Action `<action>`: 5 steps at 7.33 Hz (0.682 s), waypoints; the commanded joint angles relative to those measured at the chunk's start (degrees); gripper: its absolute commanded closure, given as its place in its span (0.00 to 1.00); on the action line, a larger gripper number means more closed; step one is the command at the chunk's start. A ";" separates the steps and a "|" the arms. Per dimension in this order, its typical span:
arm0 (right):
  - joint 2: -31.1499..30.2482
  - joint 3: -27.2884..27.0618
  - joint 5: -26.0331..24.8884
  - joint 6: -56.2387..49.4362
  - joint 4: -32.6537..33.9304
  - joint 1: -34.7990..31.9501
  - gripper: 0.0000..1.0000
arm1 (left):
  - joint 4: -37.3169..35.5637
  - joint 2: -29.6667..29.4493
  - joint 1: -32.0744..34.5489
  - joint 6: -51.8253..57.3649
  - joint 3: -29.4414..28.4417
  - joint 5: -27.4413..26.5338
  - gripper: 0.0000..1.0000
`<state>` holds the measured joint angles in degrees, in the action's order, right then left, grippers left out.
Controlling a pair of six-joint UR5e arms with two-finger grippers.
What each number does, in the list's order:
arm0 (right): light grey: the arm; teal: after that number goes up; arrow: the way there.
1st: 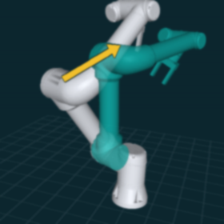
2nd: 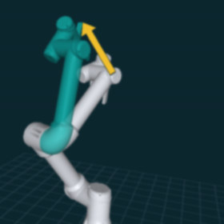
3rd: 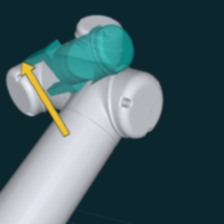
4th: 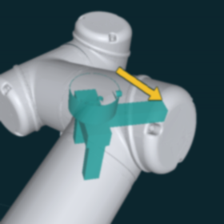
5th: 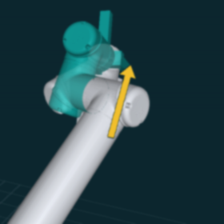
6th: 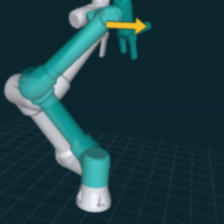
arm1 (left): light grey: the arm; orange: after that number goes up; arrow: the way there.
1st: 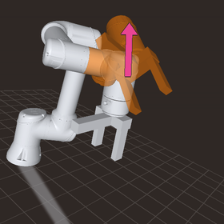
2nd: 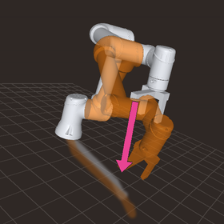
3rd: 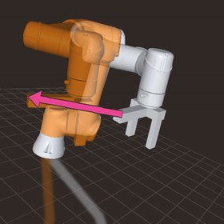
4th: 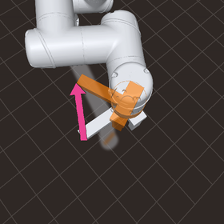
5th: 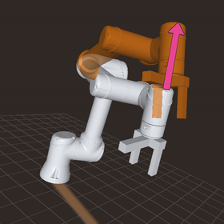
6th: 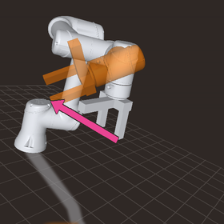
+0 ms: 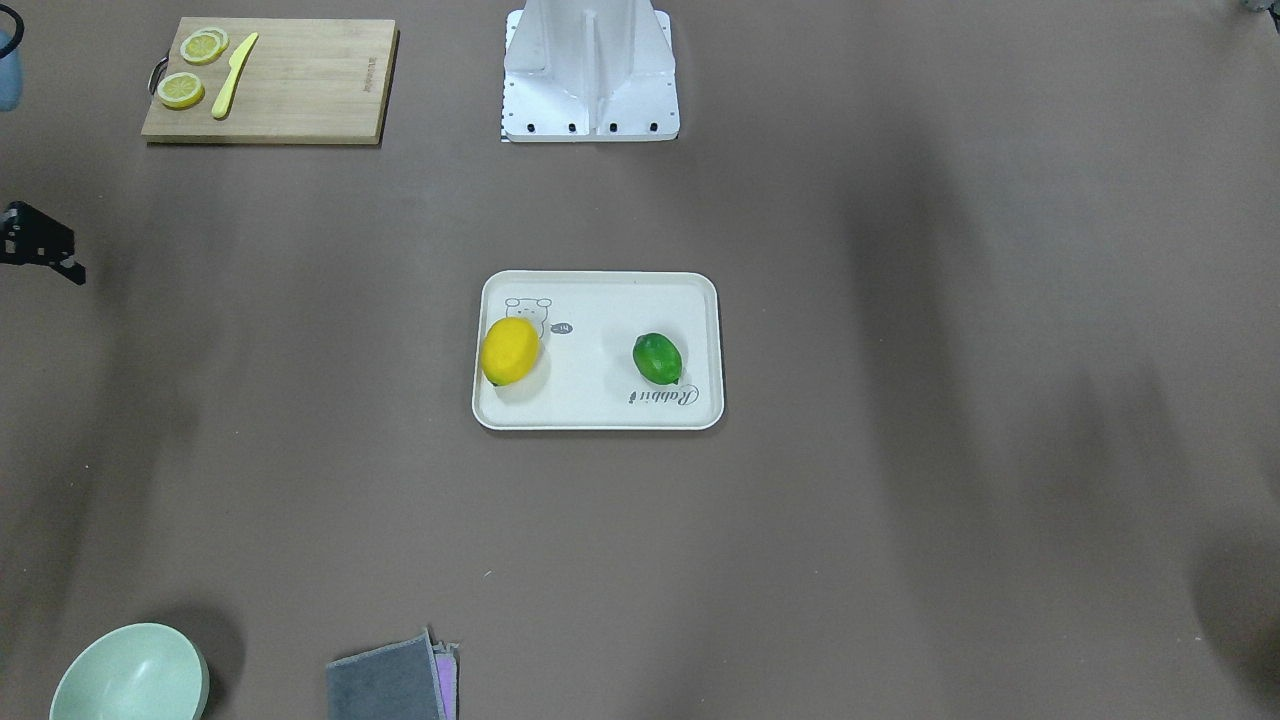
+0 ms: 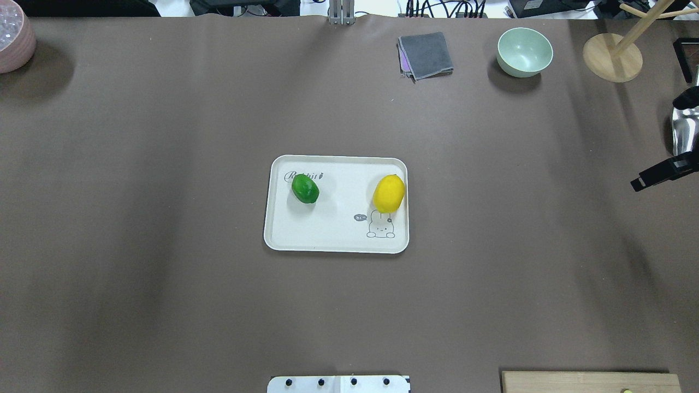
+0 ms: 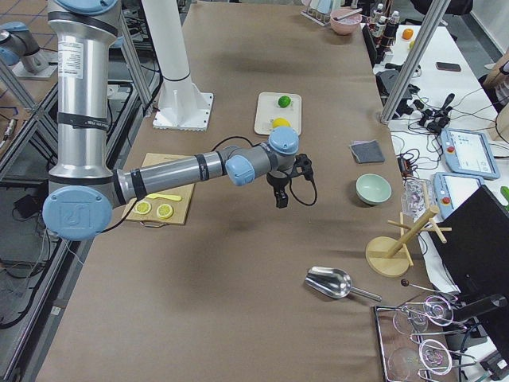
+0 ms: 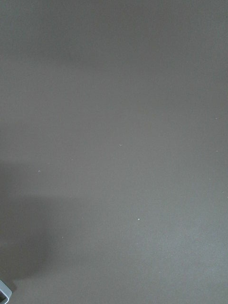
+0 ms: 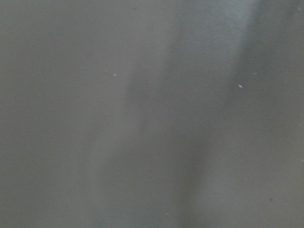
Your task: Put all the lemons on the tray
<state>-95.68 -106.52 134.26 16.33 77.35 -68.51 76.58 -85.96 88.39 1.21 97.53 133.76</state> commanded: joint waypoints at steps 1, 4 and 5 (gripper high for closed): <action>-1.79 2.97 -2.16 -0.42 1.83 -6.95 0.00 | 0.06 0.44 0.02 0.37 0.03 0.01 0.02; -0.31 2.98 -2.16 -10.12 16.47 -13.47 0.00 | 0.06 0.71 0.20 0.36 0.21 0.01 0.02; -0.21 2.98 -2.16 -10.44 17.39 -14.71 0.00 | 0.06 0.62 0.20 0.11 0.38 0.01 0.02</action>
<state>-96.28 -103.58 132.12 8.44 91.52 -81.18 76.64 -85.37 88.54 1.39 97.77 133.77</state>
